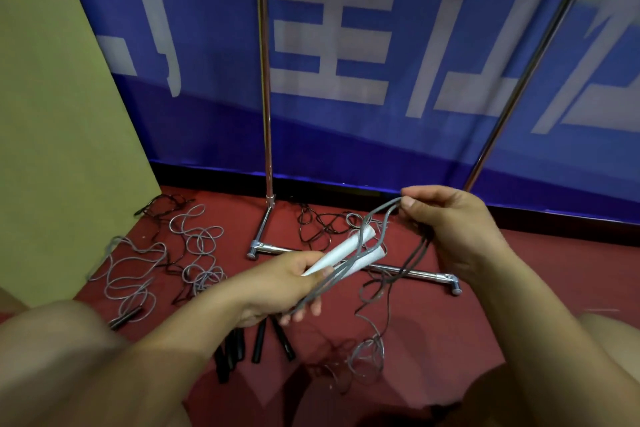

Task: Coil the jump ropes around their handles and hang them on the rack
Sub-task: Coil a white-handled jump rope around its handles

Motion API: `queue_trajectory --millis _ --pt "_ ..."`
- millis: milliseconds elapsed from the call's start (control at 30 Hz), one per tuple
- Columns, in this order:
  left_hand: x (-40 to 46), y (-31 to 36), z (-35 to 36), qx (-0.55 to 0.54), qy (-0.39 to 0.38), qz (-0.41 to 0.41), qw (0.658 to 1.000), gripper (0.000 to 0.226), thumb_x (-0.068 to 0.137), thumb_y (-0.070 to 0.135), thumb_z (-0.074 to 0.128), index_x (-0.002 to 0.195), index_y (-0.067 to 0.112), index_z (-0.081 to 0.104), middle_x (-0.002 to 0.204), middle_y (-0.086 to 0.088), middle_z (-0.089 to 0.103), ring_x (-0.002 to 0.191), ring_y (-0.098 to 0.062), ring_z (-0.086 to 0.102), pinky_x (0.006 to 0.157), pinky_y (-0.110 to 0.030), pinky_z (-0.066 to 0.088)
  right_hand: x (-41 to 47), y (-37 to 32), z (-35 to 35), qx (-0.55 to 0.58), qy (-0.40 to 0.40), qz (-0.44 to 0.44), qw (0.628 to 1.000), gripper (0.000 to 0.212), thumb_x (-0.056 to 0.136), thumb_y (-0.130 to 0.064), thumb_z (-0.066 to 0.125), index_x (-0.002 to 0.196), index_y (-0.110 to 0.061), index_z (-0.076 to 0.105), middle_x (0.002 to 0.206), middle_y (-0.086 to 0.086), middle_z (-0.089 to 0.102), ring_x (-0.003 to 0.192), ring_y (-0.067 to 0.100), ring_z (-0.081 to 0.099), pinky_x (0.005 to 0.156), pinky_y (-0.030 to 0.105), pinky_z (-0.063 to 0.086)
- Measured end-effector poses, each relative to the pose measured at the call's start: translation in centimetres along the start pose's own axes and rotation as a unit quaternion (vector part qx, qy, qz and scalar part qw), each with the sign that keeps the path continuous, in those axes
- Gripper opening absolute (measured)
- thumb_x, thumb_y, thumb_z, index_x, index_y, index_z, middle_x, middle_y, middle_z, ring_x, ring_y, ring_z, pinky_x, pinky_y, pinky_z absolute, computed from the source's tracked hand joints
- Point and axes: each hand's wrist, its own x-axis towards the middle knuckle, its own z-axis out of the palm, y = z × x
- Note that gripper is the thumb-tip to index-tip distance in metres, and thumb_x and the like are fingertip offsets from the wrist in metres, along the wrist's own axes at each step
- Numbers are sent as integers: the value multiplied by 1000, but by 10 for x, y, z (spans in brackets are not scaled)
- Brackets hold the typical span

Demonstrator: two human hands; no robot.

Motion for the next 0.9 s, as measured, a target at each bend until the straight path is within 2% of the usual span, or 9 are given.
queue_trajectory --millis 167,233,300,367,467,567,700,833,900 --pt "-9 3 -2 -71 9 5 997 50 99 56 37 116 18 64 59 3 54 43 -6 39 35 -17 27 3 4 5 -122 52 -121 984 8 92 -2 64 94 -7 70 73 6 68 50 3 59 53 15 50" --pt "-11 3 -2 -70 -6 10 998 59 94 63 33 116 18 65 57 3 52 42 -6 37 34 -16 26 5 7 8 -158 52 -149 975 8 94 -5 63 95 -9 70 74 2 65 52 -3 56 51 14 49" --pt "-11 2 -2 -54 -24 14 998 69 88 68 30 116 16 66 57 2 50 41 -5 37 34 -16 26 8 10 8 -185 49 -161 968 10 95 -10 63 92 -15 71 75 -3 66 61 -2 57 56 19 50" --pt "-12 2 -2 -36 -49 21 998 74 82 70 30 117 15 65 57 2 50 41 -5 36 35 -15 25 13 13 8 -209 55 -166 962 11 96 -14 62 91 -17 71 75 -5 66 68 5 58 65 28 51" --pt "-12 2 -2 -39 -104 40 993 69 76 68 45 114 14 65 57 4 51 40 -4 38 33 -15 27 20 18 7 -237 64 -173 954 12 97 -19 62 91 -17 72 75 -6 68 68 6 58 70 32 51" --pt "-12 0 -5 -70 -129 83 986 48 84 61 61 107 18 63 62 2 54 43 -6 47 35 -16 36 24 26 7 -313 52 -173 932 17 96 -27 62 84 -20 73 71 -9 69 68 6 62 68 27 49" --pt "-16 7 -10 -145 -51 113 982 28 94 37 60 103 10 55 66 -3 64 56 -16 60 51 -21 44 22 35 10 -436 1 -140 889 33 95 -36 62 67 -19 66 54 -7 57 51 3 46 51 17 36" --pt "-14 9 -16 -224 68 122 965 32 86 35 60 104 9 58 69 -10 68 59 -17 61 58 -23 46 7 33 15 -457 -87 -110 878 46 92 -49 58 62 -17 70 57 -2 64 51 4 51 53 23 40" --pt "-9 4 -19 -246 122 105 956 27 91 34 60 107 12 59 70 -9 67 55 -16 58 55 -25 44 -1 30 18 -459 -147 -109 869 54 90 -58 55 67 -11 71 55 -2 56 51 5 45 54 27 38"
